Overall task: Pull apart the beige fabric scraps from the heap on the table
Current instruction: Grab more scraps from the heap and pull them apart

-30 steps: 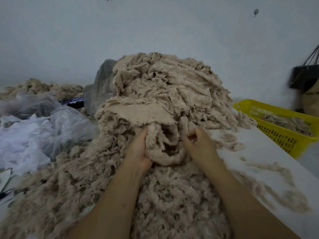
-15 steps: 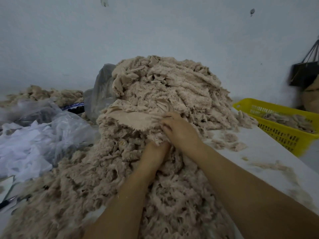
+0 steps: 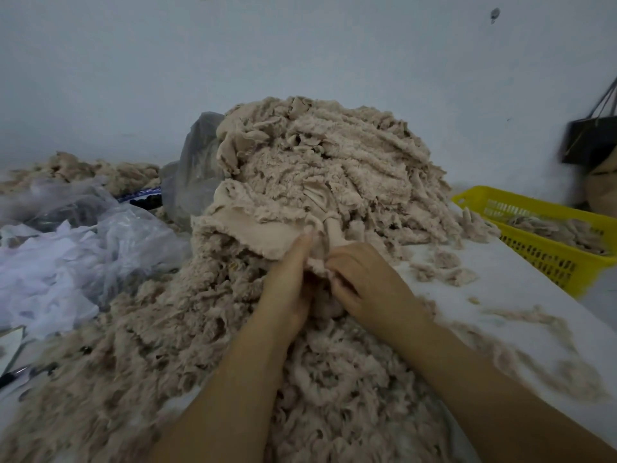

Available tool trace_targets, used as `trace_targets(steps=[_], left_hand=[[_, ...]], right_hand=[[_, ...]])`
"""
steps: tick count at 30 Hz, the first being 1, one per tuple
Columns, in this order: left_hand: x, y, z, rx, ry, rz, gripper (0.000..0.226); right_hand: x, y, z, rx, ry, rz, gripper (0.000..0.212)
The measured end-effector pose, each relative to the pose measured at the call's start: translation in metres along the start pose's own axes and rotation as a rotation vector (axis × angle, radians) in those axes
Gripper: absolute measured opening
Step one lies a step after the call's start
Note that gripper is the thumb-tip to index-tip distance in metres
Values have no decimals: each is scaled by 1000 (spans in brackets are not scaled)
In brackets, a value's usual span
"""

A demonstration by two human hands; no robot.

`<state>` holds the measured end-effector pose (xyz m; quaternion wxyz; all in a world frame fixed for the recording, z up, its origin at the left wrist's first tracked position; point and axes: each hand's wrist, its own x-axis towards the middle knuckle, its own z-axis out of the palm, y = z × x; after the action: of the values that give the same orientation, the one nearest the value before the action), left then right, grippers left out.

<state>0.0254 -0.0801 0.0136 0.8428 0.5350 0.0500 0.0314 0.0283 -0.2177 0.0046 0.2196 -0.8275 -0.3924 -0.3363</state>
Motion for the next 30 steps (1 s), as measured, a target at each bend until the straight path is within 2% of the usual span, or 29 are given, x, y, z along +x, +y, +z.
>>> trace_targets(steps=[2, 3, 6, 8, 9, 11, 13, 14, 16, 17, 20, 22, 25, 27, 30], left_hand=[[2, 4, -7, -208, 22, -82, 35], [3, 6, -10, -266, 27, -98, 31], [5, 3, -13, -375, -17, -79, 29], [5, 2, -11, -369, -60, -46, 34], [2, 3, -9, -328, -87, -39, 34], [-2, 1, -5, -220, -138, -20, 26], [-6, -5, -1, -35, -175, 36, 23], [-8, -10, 1, 79, -182, 75, 19], [-11, -19, 5, 233, -179, 121, 17], [-13, -20, 9, 270, -174, 101, 20], [-16, -23, 11, 412, -154, 74, 18], [-18, -22, 14, 434, -169, 104, 22], [-20, -19, 17, 288, -117, 32, 60], [-18, -15, 17, 134, -122, -50, 60], [-18, -9, 17, -75, -218, -151, 53]], right_hand=[[-1, -3, -2, 26, 28, 12, 17], [-1, -3, -5, 51, 16, 83, 18], [-7, 1, -12, 110, -89, 384, 44], [-11, 7, -14, 79, -62, 490, 54], [-11, 9, -14, 83, -9, 514, 49], [-9, 9, -13, 258, 77, 552, 29], [-6, 8, -12, 523, 16, 594, 47], [-6, 7, -9, 602, -38, 625, 48], [-6, 5, -8, 623, -76, 676, 25], [-6, 6, -6, 562, -50, 686, 26], [-6, 7, -5, 468, 33, 730, 56], [-6, 7, -8, 554, 101, 790, 68], [-6, 15, -12, 643, 200, 941, 74], [-4, 20, -13, 664, 187, 1051, 81], [1, 23, -15, 969, 243, 1173, 70]])
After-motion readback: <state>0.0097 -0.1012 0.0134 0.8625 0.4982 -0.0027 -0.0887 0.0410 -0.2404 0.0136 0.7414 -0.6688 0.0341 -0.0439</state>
